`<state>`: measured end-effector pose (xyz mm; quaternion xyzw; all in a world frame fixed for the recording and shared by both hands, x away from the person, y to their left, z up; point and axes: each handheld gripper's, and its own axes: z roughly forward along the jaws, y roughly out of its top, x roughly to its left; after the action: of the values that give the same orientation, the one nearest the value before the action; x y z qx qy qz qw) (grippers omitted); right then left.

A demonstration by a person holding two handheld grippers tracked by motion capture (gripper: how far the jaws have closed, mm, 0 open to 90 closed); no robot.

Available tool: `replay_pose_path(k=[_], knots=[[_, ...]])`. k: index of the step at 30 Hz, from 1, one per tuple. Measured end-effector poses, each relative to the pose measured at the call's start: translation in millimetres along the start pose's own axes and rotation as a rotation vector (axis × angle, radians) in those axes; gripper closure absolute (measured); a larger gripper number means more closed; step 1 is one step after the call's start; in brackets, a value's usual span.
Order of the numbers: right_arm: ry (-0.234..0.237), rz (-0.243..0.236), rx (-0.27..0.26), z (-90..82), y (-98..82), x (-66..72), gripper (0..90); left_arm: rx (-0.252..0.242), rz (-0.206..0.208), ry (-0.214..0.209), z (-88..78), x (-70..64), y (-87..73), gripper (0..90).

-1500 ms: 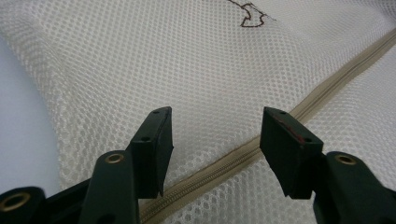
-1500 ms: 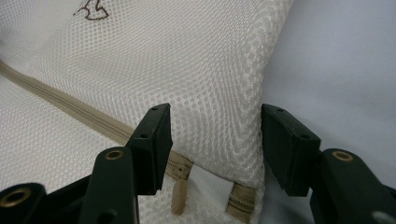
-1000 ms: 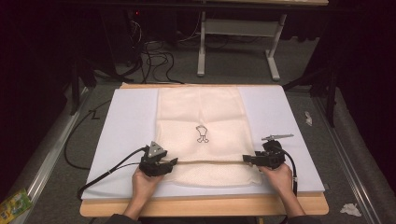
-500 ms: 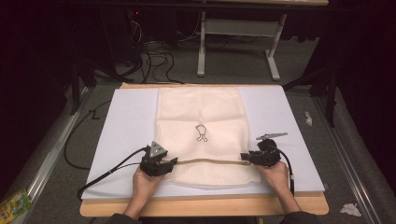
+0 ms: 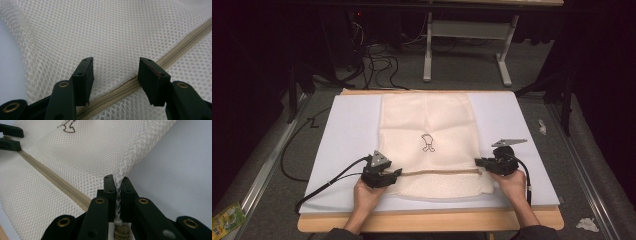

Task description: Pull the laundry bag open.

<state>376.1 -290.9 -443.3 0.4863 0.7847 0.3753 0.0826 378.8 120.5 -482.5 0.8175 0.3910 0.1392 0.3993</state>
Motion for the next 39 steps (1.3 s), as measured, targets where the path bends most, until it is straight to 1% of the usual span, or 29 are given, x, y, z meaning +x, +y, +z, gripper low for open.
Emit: replay_pose_path(k=[3,5,7,8,10,11,12,13,14,16,18,21,24,27,30,31,32,34,39], knots=[[0.001,-0.007,-0.004,-2.8,3.8,1.9,87.1,0.004,0.007,0.008,-0.5,-0.4,1.4,46.7],[-0.004,-0.023,-0.005,-4.4,7.5,4.6,87.1,0.004,0.002,-0.009,-0.5,-2.1,3.7,46.6],[-0.008,-0.038,0.003,-5.8,11.1,8.4,87.1,0.004,0.016,-0.010,-1.2,-5.7,7.8,46.7],[-0.006,-0.043,-0.003,-6.6,12.4,8.9,87.1,-0.002,0.021,-0.021,-1.1,-8.3,9.9,46.7],[-0.003,-0.043,-0.008,-8.2,15.1,11.4,87.2,-0.023,-0.003,-0.059,-2.0,-9.9,13.5,46.8],[-0.002,-0.047,-0.009,-8.6,15.8,11.8,87.2,-0.024,-0.002,-0.057,-1.8,-10.9,14.5,46.9],[-0.002,-0.047,-0.009,-8.6,15.8,11.8,87.2,-0.019,0.012,-0.050,-1.5,-12.8,15.9,46.9],[0.000,-0.047,-0.011,-9.0,16.7,12.7,87.2,-0.017,0.024,-0.054,-0.8,-15.2,17.5,47.1],[0.010,-0.050,-0.018,-10.0,18.3,13.5,87.2,-0.017,0.030,-0.056,-0.1,-17.7,18.8,47.7],[0.009,-0.049,-0.020,-10.4,18.9,14.0,87.2,-0.022,0.036,-0.070,0.8,-21.5,21.2,48.1],[0.011,-0.052,-0.027,-11.1,20.1,15.1,87.2,-0.024,0.049,-0.075,1.4,-25.0,23.7,48.9],[0.011,-0.055,-0.027,-10.8,21.2,16.5,87.2,-0.034,0.054,-0.086,3.1,-29.9,28.0,49.3],[0.015,-0.063,-0.032,-11.6,24.0,18.7,87.3,-0.043,0.050,-0.106,5.3,-33.4,31.1,50.1],[0.015,-0.067,-0.032,-11.7,26.7,21.3,87.3,-0.040,0.064,-0.114,7.5,-37.6,33.6,50.8],[0.016,-0.072,-0.032,-10.6,28.5,22.9,87.3,-0.044,0.065,-0.132,10.1,-42.8,37.9,51.1],[0.017,-0.076,-0.033,-10.0,29.2,23.2,87.3,-0.047,0.072,-0.136,11.0,-45.2,40.2,51.3],[0.018,-0.071,-0.034,-9.4,30.2,24.8,87.3,-0.048,0.077,-0.139,11.5,-46.6,41.6,51.7],[0.022,-0.080,-0.038,-8.4,32.6,27.0,87.3,-0.056,0.089,-0.149,13.7,-52.5,46.5,52.4],[0.028,-0.081,-0.043,-7.4,35.4,28.2,87.3,-0.063,0.090,-0.167,16.1,-57.2,50.0,52.9]])
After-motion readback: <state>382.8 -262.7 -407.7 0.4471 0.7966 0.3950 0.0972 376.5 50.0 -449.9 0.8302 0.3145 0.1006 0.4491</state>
